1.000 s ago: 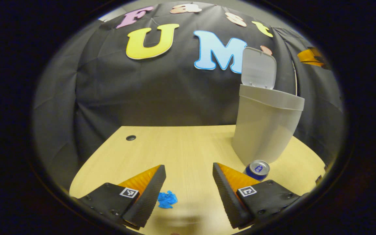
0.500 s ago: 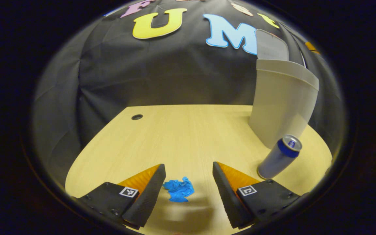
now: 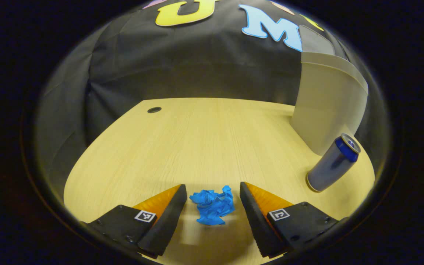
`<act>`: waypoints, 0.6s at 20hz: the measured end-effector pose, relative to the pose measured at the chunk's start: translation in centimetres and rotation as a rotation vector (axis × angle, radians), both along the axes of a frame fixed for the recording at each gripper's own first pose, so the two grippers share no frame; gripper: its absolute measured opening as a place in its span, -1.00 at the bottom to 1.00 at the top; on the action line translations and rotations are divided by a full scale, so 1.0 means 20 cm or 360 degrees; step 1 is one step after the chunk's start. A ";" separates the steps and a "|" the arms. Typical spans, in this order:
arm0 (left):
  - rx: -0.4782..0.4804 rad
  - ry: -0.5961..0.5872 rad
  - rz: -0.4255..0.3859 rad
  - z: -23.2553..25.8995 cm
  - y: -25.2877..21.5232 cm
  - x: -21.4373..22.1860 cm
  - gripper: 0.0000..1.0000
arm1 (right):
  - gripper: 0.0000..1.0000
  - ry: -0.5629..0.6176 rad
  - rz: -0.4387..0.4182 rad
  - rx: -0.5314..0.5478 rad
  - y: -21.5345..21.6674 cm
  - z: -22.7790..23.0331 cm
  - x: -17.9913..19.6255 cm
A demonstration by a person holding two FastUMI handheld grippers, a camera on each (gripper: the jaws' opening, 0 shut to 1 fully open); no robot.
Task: Press the lid of the desktop garbage bin to open it, pick up the crumpled paper on the desktop and throw it into the bin, then pick up the pop can on the desktop and drop it into the bin, and finally close the garbage bin lid.
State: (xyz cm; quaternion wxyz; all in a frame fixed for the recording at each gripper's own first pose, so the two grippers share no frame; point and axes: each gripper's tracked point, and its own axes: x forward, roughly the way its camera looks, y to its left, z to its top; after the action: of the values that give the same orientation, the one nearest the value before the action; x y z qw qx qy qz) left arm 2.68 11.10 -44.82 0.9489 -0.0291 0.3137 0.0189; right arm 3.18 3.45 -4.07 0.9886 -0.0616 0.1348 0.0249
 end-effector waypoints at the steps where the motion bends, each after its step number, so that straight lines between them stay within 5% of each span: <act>1: 0.0001 0.0023 0.0012 -0.01 0.00 -0.01 0.92 | -0.97 0.0003 -0.0006 -0.0003 -0.01 0.00 0.00; 6: 0.0052 0.0021 0.0056 -0.03 0.05 -0.01 0.87 | -0.97 0.0030 -0.0008 -0.0016 0.00 -0.02 0.01; 9: 0.0079 0.0016 0.0087 -0.03 0.08 -0.01 0.25 | -0.97 0.0039 0.0011 -0.0022 0.02 -0.04 0.01; 12: 0.0085 0.0024 0.0075 -0.03 0.08 -0.01 0.05 | -0.97 0.0044 0.0028 -0.0023 0.03 -0.04 0.01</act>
State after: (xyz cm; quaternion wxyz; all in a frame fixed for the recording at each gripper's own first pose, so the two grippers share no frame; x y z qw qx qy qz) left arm 2.51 12.70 -45.36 0.9462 -0.0111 0.3196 0.0499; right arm 3.39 4.11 -4.90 0.9860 -0.0695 0.1480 0.0335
